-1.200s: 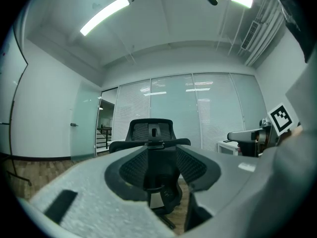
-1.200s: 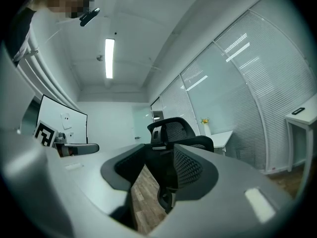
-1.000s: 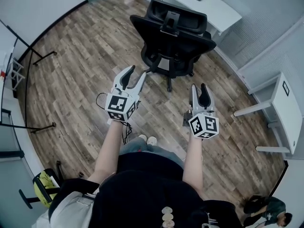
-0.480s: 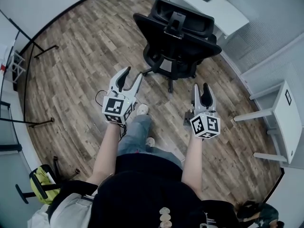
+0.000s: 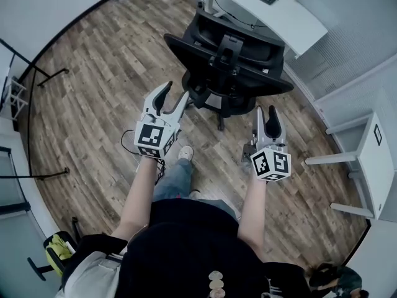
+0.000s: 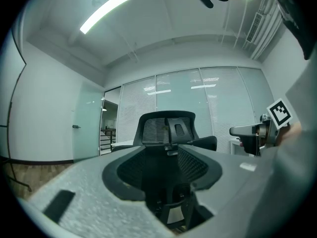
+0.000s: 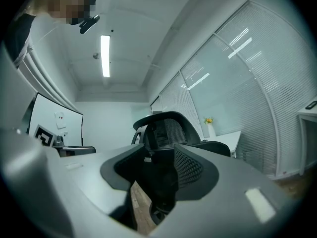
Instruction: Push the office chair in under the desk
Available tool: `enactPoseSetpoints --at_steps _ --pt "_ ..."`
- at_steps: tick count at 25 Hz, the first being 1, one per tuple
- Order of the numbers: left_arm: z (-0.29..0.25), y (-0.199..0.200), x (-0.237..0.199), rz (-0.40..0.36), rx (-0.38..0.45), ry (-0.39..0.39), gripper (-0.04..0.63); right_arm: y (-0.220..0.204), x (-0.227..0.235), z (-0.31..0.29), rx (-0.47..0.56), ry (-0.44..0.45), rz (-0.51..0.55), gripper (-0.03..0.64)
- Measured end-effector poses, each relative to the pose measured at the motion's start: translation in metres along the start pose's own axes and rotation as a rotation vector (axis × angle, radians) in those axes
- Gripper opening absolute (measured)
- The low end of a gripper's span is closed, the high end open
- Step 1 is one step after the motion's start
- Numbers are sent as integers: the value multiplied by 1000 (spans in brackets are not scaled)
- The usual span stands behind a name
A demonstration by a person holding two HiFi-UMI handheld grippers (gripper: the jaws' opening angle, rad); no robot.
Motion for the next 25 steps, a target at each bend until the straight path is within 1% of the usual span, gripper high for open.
enactPoseSetpoints --at_steps 4,10,15,21,25 --pt "-45 11 -21 -10 -2 -20 193 8 9 -41 6 -13 5 178" --pt "-104 21 -44 -41 -31 -52 193 11 28 -87 -12 -52 16 176" --pt "-147 29 -60 -40 -59 -93 193 11 42 -118 -31 -85 16 176" --pt "-174 27 -70 -47 -91 -150 193 13 55 -142 -25 -142 17 176" --pt "-181 24 -69 -46 -103 -162 196 14 62 -145 -38 -154 21 176"
Point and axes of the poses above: the fingertips, and each gripper's own axes: z backward along the fingers, x to its right, y out of its top, the point moved 2 cm from there along z, backward along the fingers, and after that the axes turned 9 degrees about z, right-handed, at the moved point
